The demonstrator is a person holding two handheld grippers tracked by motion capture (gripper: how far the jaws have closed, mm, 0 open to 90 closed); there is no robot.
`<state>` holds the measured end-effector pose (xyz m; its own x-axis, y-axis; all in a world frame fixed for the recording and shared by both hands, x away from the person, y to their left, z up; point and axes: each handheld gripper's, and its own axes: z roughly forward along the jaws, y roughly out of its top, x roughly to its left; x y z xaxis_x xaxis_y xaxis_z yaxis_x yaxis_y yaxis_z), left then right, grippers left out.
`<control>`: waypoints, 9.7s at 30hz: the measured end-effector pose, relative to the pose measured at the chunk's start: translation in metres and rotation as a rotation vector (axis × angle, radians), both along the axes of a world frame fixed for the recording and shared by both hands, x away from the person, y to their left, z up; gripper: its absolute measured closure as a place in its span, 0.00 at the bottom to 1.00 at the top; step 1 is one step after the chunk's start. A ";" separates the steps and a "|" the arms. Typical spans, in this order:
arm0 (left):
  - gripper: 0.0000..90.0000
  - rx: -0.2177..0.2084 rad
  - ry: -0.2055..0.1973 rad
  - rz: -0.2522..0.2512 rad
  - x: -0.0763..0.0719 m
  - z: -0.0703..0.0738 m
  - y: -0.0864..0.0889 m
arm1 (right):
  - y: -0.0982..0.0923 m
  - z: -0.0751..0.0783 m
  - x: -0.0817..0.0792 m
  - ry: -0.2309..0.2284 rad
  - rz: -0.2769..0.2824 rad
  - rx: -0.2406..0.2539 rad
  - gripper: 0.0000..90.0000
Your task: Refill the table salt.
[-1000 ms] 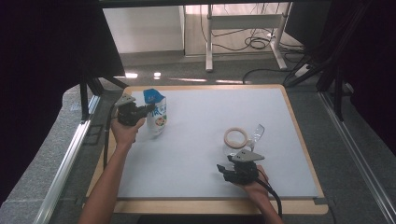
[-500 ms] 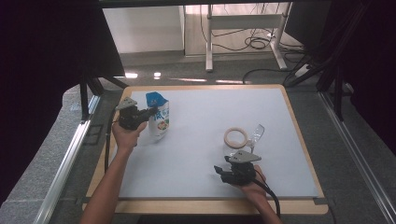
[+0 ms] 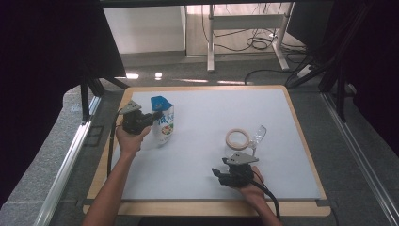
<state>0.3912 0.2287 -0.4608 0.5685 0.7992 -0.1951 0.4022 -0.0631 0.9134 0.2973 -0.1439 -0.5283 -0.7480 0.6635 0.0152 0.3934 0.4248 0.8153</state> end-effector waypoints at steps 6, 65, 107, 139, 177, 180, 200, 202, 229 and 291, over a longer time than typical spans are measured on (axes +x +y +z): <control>1.00 -0.003 -0.003 -0.014 -0.003 0.002 -0.004 | 0.003 -0.001 -0.001 0.002 0.007 -0.003 0.46; 1.00 -0.006 -0.013 -0.145 -0.022 0.013 -0.043 | 0.026 0.000 0.002 -0.005 0.003 0.023 0.42; 1.00 -0.021 -0.039 -0.227 -0.039 0.033 -0.067 | 0.043 0.004 0.022 -0.020 -0.027 0.044 0.42; 1.00 -0.029 -0.042 -0.293 -0.054 0.049 -0.089 | 0.092 -0.004 0.033 -0.127 -0.022 0.003 0.42; 1.00 -0.032 0.011 -0.340 -0.042 0.047 -0.108 | 0.078 -0.001 0.022 -0.141 0.066 0.056 0.57; 1.00 -0.035 0.015 -0.341 -0.041 0.047 -0.109 | 0.076 -0.002 0.022 -0.140 0.073 0.064 0.58; 1.00 -0.018 0.018 -0.379 -0.036 0.048 -0.134 | 0.063 -0.002 0.015 -0.103 0.070 0.113 0.59; 1.00 -0.020 0.018 -0.383 -0.036 0.048 -0.135 | 0.063 -0.002 0.014 -0.101 0.072 0.119 0.59; 1.00 -0.030 0.002 -0.434 -0.044 0.050 -0.147 | 0.058 -0.005 0.017 -0.170 0.025 0.088 0.54; 1.00 0.050 0.116 -0.512 -0.006 0.049 -0.168 | 0.054 -0.003 0.006 -0.147 -0.017 0.108 0.56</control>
<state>0.3853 0.0610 -0.4121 0.8655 0.4347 -0.2488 0.4069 -0.3207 0.8553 0.3033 -0.0902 -0.5316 -0.7359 0.6768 -0.0217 0.2728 0.3256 0.9053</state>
